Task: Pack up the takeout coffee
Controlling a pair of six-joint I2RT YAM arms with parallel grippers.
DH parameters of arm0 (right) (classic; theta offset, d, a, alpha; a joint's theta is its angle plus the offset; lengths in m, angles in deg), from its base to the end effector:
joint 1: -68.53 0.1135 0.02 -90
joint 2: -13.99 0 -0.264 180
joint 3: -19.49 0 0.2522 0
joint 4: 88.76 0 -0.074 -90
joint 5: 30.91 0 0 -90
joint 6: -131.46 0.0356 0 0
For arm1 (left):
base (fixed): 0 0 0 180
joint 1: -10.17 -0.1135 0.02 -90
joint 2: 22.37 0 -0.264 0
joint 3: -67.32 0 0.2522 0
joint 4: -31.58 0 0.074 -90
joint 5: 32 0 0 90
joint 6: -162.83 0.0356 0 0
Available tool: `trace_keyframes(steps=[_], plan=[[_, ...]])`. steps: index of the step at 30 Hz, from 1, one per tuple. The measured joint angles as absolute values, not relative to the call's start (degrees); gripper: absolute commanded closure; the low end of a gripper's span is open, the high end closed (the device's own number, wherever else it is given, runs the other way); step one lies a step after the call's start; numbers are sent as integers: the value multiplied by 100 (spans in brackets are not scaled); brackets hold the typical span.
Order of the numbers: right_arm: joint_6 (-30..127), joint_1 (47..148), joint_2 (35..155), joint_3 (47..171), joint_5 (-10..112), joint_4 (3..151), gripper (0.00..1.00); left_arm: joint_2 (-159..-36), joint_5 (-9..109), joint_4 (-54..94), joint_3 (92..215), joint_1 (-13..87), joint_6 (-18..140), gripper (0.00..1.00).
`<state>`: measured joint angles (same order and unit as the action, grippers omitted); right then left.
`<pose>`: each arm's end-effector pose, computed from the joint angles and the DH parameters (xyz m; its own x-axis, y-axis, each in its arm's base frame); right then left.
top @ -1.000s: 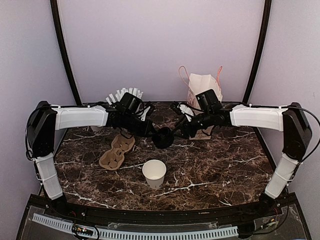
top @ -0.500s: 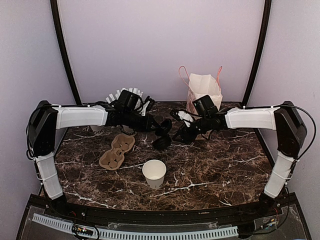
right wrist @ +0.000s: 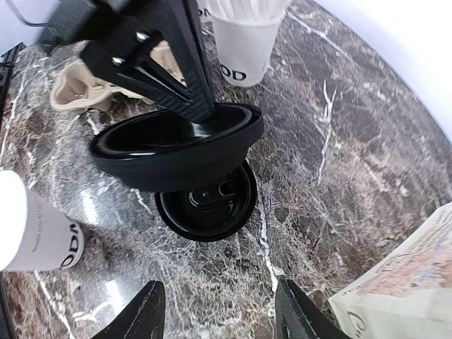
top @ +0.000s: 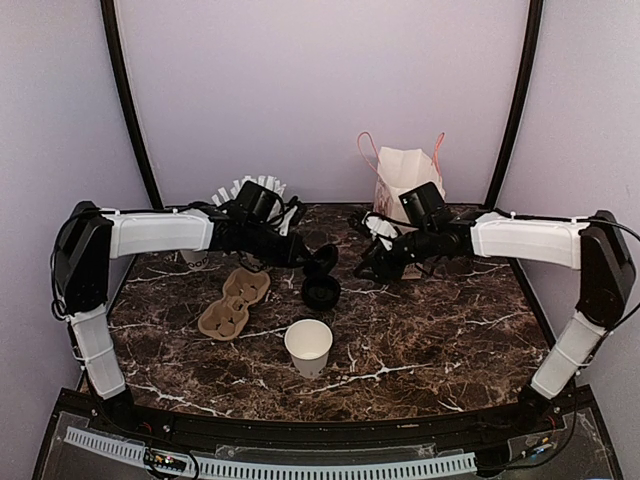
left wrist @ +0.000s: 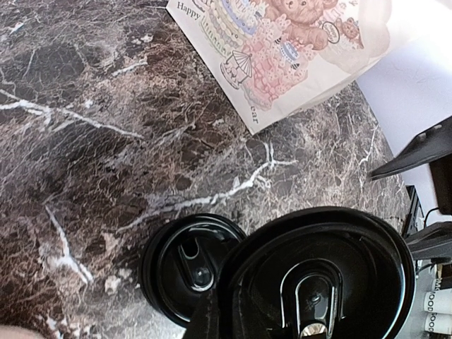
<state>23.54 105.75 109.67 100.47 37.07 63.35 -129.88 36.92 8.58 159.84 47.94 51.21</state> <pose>0.2856 0.2337 0.2398 -0.2726 -0.5653 -0.7786 -0.9085 0.4176 0.0149 0.3301 -0.2720 0.2340 -0.7455 0.1427 -0.6511 0.5603 0.6632 -0.4962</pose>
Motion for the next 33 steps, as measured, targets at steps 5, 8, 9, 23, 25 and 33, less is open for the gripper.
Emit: trace_keyframes(steps=[5, 8, 9, 23, 25, 33], plan=[[1981, 10562, 10184, 9960, 3609, 5987, 45, -12642, 3720, 585, 15982, 4794, 5296, 91], [1815, 10562, 9856, 9960, 3574, 5780, 45, -12314, 3725, 537, 15977, 4794, 5376, 91], [1784, 10562, 9782, 9960, 3570, 5690, 45, -12207, 3722, 528, 15977, 4794, 5411, 91], [1321, 10537, 9321, 9953, 3323, 4346, 45, -11460, 2846, 753, 15103, 5048, 5569, 90], [1270, 10409, 9148, 9824, 3294, 4256, 45, -11484, 2903, 729, 15123, 5295, 5617, 90], [1200, 8745, 8534, 9182, 3067, 3965, 46, -12610, 3797, 120, 16379, 6368, 6179, 90]])
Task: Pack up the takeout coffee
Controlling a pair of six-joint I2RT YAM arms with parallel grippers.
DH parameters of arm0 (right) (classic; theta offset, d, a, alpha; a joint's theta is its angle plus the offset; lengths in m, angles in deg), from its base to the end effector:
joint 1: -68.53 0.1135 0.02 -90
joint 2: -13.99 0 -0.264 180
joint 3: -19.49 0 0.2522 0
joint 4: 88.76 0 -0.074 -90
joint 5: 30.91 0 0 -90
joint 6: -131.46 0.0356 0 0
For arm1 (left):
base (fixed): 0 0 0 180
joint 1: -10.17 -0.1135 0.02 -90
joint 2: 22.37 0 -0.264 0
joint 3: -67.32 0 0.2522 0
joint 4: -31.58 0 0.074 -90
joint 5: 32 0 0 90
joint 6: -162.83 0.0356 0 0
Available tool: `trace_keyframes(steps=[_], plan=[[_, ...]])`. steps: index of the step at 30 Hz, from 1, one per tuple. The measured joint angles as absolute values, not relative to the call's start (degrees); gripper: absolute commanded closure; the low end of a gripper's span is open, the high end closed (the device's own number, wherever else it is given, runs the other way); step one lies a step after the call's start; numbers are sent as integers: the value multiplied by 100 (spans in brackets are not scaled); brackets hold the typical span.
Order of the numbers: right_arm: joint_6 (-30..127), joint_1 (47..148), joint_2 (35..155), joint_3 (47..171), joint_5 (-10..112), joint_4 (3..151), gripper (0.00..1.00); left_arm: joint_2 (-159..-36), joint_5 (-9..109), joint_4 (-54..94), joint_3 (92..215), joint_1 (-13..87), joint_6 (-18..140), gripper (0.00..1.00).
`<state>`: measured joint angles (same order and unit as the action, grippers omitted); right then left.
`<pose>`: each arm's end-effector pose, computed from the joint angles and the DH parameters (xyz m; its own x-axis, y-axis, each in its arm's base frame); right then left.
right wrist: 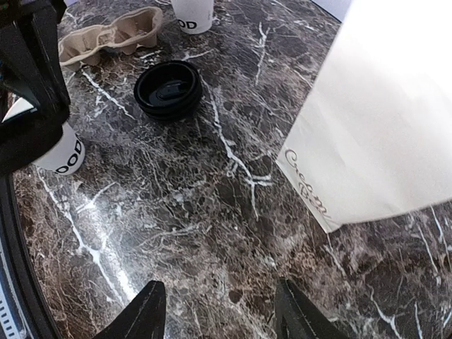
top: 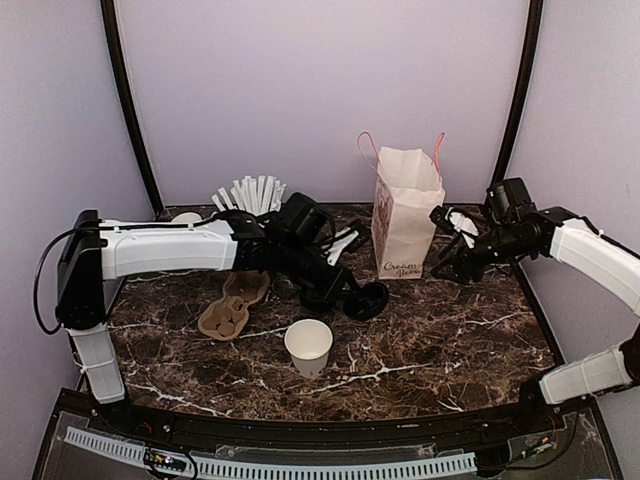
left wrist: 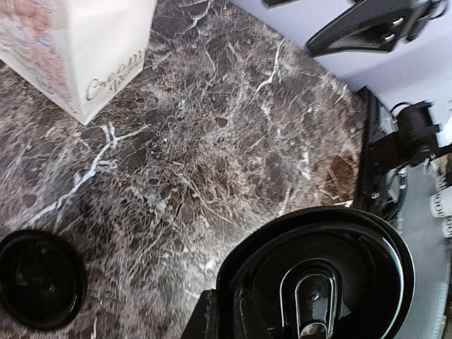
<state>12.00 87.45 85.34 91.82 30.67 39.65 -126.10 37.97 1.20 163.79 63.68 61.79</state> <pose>0.2353 0.0986 0.2866 -0.3558 -0.5792 -0.7334 -0.8566 0.5159 0.0082 0.2387 -0.3432 0.2725 -0.5320 0.4167 -0.7372 0.8301 0.4284 -0.3569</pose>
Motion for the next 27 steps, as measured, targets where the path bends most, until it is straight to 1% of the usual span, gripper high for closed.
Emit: trace_keyframes(steps=[4, 8, 14, 21, 22, 27], plan=[[1174, 8575, 8055, 8795, 3052, 3968, 51, -13641, 4138, -38, 17140, 6665, 6277, 90], [916, 8719, 7697, 8609, 2973, 3697, 56, -14428, 4127, -245, 17577, 6724, 6200, 90], [339, 10004, 7605, 8653, 3132, 3251, 60, -15077, 3954, -792, 18395, 6718, 6050, 89], [-354, 11541, 8624, 9643, 3878, 2851, 60, -15127, 3392, -1124, 18707, 6657, 5916, 89], [-601, 12074, 8868, 9921, 4273, 2739, 62, -15127, 3121, -1299, 18707, 6626, 5905, 89], [-791, 12472, 9002, 9977, 4715, 2486, 63, -15127, 2656, -1461, 18709, 6558, 5890, 88]])
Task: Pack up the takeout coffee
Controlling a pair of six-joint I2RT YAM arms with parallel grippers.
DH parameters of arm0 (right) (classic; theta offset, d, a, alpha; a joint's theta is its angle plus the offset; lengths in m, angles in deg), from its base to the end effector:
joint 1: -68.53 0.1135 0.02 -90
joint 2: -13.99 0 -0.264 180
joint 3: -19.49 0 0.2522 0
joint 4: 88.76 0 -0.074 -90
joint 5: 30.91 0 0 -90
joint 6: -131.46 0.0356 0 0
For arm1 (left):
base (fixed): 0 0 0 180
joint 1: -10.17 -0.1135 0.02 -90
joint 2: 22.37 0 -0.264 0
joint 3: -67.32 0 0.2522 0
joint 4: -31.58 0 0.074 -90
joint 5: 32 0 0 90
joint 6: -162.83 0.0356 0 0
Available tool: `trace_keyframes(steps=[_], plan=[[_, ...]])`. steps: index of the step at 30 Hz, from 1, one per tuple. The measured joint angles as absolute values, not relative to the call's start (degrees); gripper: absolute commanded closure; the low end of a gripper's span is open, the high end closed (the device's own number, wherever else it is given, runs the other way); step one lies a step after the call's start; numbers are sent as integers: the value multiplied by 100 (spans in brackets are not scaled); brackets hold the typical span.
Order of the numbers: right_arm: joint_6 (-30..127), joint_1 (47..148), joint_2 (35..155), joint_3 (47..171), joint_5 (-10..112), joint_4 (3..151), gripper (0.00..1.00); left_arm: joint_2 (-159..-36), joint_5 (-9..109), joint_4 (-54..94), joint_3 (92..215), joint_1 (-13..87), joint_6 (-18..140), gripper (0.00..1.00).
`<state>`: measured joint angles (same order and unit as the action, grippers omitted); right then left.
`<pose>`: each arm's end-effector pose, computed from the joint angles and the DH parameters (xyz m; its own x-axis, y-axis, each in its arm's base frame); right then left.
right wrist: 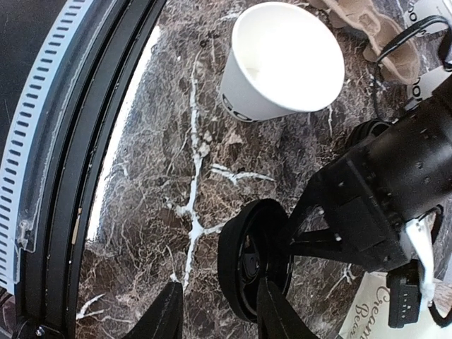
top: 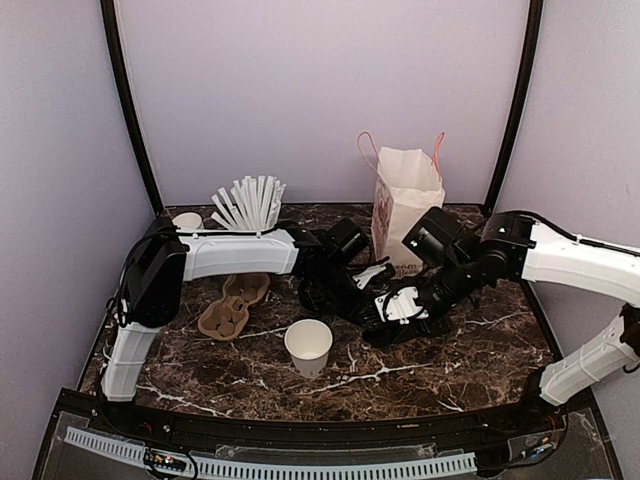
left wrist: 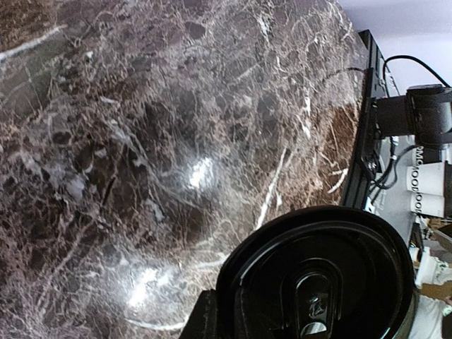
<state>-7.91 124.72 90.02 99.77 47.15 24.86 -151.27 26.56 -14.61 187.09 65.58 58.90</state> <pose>0.1378 0.2190 0.2922 0.3375 -0.8305 -0.4432 -0.9377 -0.2553 -0.2357 0.2653 -0.4174 0.1931 -0.6628 0.5993 -0.4490 0.7329 0.3959 -0.5533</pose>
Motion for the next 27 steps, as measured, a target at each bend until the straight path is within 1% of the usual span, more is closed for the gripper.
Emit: trace_keyframes(steps=[7, 14, 21, 24, 27], plan=[[-858, 12592, 9115, 9977, 5132, 2300, 65, -15127, 2138, -1760, 18747, 6427, 5910, 88], [-802, 12592, 9255, 9956, 5388, 2400, 70, -15127, 1884, -1852, 18784, 6405, 5921, 87], [-747, 12592, 9292, 9890, 5491, 2532, 79, -15127, 1729, -1891, 18784, 6405, 5938, 87], [-747, 12592, 9292, 9870, 5506, 2560, 80, -15127, 1672, -1909, 18782, 6405, 5964, 87], [-749, 12592, 9292, 9844, 5510, 2575, 91, -15127, 1657, -1909, 18784, 6405, 5975, 87]])
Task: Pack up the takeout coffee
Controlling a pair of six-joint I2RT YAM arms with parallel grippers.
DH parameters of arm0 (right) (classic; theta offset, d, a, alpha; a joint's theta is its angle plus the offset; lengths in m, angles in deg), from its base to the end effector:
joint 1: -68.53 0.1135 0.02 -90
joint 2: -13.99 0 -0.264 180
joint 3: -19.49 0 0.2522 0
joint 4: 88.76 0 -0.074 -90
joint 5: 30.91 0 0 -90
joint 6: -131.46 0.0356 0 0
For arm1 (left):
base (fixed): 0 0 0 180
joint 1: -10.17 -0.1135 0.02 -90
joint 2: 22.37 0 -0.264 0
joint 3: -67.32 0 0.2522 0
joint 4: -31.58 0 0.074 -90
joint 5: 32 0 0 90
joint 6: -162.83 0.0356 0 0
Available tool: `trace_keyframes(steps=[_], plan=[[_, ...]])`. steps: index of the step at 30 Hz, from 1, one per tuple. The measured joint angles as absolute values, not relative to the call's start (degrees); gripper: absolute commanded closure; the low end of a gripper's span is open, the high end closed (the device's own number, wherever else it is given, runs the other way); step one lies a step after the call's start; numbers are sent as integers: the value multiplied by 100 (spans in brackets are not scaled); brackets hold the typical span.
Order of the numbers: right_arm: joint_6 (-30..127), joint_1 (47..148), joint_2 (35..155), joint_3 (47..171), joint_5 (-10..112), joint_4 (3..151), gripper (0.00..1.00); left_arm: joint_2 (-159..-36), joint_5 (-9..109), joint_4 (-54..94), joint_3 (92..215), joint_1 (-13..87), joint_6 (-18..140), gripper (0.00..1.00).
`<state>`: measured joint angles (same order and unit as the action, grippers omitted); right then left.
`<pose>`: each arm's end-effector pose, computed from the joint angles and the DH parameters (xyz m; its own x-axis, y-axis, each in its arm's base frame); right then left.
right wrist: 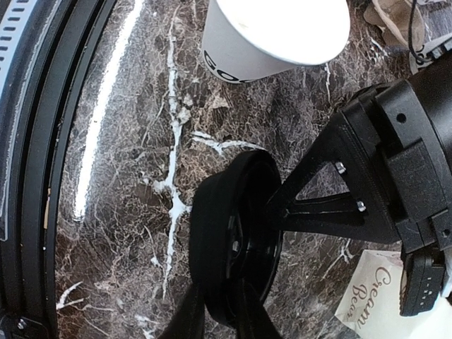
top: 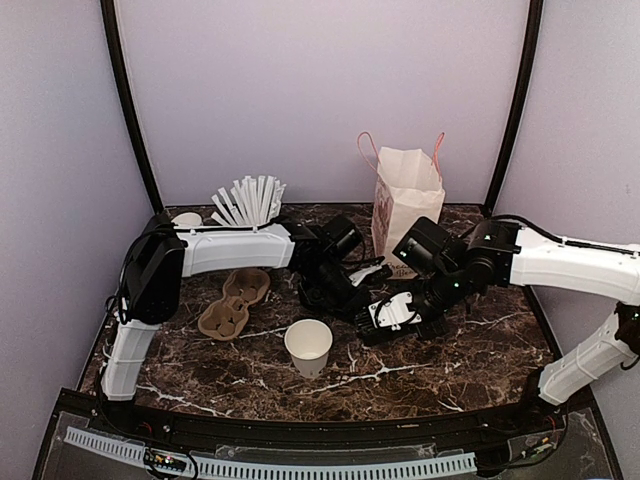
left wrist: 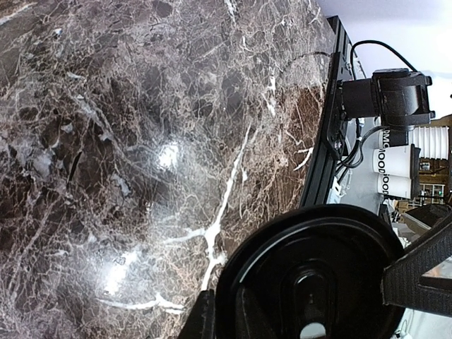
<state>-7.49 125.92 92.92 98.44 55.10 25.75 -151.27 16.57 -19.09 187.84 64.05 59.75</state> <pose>0.1418 0.2262 0.2730 0.3235 -0.8903 -0.3204 -0.9318 -0.2408 -0.2715 0.2681 -0.4073 0.1958 -0.6749 0.6370 -0.3725 0.6709 0.3195 -0.6692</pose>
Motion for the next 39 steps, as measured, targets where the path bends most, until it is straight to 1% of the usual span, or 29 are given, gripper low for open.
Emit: trace_keyframes(steps=[1, 3, 5, 6, 8, 14, 18, 22, 26, 28, 31, 32, 33, 34, 35, 36, 39], plan=[[-745, 12592, 9292, 9842, 5508, 2584, 94, -15127, 1659, -1909, 18784, 6405, 5977, 86], [-758, 12594, 9292, 9835, 5500, 2621, 98, -15127, 1661, -1909, 18784, 6405, 5977, 81], [-732, 12594, 9292, 9835, 5495, 2643, 99, -15127, 1661, -1909, 18784, 6405, 5993, 74], [-736, 12594, 9292, 9833, 5497, 2652, 100, -15127, 1661, -1911, 18784, 6405, 6017, 66], [-732, 12594, 9292, 9831, 5532, 2654, 100, -15127, 1701, -1924, 18784, 6405, 6041, 59], [-649, 12474, 9290, 9831, 5480, 2658, 100, -15112, 2446, -2160, 18924, 6357, 6037, 56], [-531, 11960, 9284, 9827, 5038, 2927, 100, -14795, 3060, -2020, 18775, 6252, 5988, 54], [-249, 11053, 9244, 9916, 4131, 2892, 100, -13580, 4308, -1378, 17833, 6071, 5925, 52], [160, 10301, 9240, 10001, 3130, 2971, 100, -12041, 5259, -114, 16445, 5920, 5866, 49], [427, 10087, 9255, 10001, 2555, 3026, 99, -11300, 5637, 784, 15617, 6025, 6015, 48], [781, 9945, 9358, 10001, 1821, 3130, 99, -10500, 6079, 1949, 14526, 6506, 6708, 47], [892, 9915, 9413, 10001, 1609, 3157, 99, -10325, 6192, 2292, 14229, 6742, 7003, 45], [1050, 9884, 9487, 10001, 1351, 3176, 99, -10227, 6258, 2502, 14045, 6895, 7263, 40], [1183, 9864, 9561, 10001, 1115, 3211, 99, -10153, 6306, 2718, 13877, 7092, 7562, 26], [1321, 9836, 9640, 10004, 890, 3255, 99, -10109, 6323, 2891, 13748, 7251, 7851, 23], [1428, 9807, 9695, 10006, 728, 3281, 99, -10085, 6330, 3016, 13663, 7347, 8122, 20], [1793, 9724, 9832, 10012, 254, 3382, 98, -10054, 6319, 3291, 13510, 7413, 8694, 20]])
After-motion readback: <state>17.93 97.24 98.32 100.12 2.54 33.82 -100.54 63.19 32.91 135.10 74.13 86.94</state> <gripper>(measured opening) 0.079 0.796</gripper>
